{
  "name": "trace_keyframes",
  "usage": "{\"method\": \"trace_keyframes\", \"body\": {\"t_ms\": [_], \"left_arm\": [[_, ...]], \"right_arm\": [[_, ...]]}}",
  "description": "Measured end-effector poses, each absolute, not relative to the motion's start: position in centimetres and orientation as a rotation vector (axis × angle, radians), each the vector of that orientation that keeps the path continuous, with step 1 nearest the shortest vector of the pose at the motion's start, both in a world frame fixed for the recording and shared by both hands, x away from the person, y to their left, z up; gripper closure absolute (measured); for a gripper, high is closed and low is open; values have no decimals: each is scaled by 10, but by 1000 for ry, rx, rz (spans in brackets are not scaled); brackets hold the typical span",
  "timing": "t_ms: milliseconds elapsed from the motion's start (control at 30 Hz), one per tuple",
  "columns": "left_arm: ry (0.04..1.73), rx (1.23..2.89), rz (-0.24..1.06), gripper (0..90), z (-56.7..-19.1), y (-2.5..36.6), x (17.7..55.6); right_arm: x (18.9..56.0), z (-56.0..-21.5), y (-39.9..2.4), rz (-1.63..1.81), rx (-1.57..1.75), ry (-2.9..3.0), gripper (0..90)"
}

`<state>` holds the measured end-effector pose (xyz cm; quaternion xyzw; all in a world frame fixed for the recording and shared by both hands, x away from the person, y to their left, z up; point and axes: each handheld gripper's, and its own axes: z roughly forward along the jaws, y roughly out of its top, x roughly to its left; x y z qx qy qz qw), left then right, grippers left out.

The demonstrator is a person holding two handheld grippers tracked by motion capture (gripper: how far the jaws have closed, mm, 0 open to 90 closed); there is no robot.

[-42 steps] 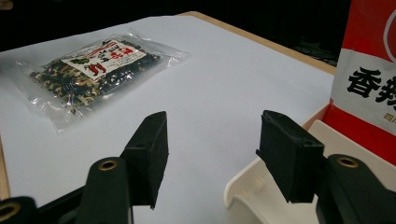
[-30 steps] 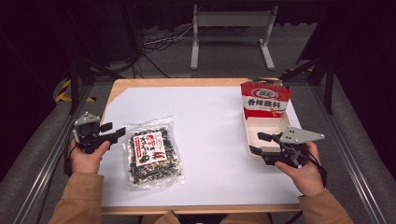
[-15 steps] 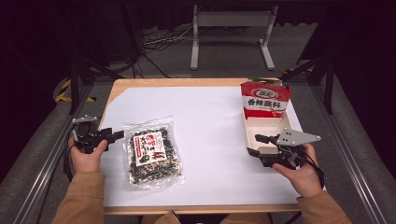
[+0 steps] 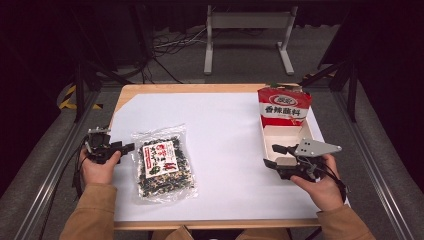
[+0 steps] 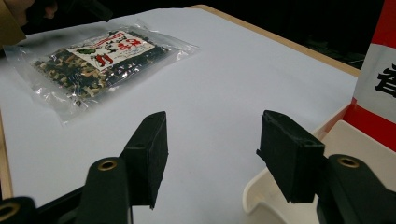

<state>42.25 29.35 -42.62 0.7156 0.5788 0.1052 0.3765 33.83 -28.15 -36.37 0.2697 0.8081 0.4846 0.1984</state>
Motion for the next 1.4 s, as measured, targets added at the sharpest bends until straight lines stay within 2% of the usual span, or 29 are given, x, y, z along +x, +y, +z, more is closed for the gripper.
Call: {"method": "trace_keyframes", "body": {"t_ms": [333, 733, 967, 1133, 1267, 1400], "left_arm": [[1536, 1819, 208, 319, -438, 287, 434], [1539, 1793, 165, 341, -442, 274, 438], [1559, 1794, 168, 389, -443, 265, 439], [1570, 1771, 149, 360, -445, 264, 442], [1547, 1792, 185, 316, -446, 257, 444], [1526, 1803, 176, 406, -446, 252, 445]], "right_arm": [[338, -364, -282, 1359, 764, 2251, 403], [338, -364, -282, 1357, 767, 2245, 390], [338, -364, -281, 1356, 766, 2243, 382], [338, -365, -281, 1351, 767, 2247, 377], [338, -365, -281, 1355, 764, 2245, 374], [338, -366, -281, 1354, 770, 2243, 371]]}}
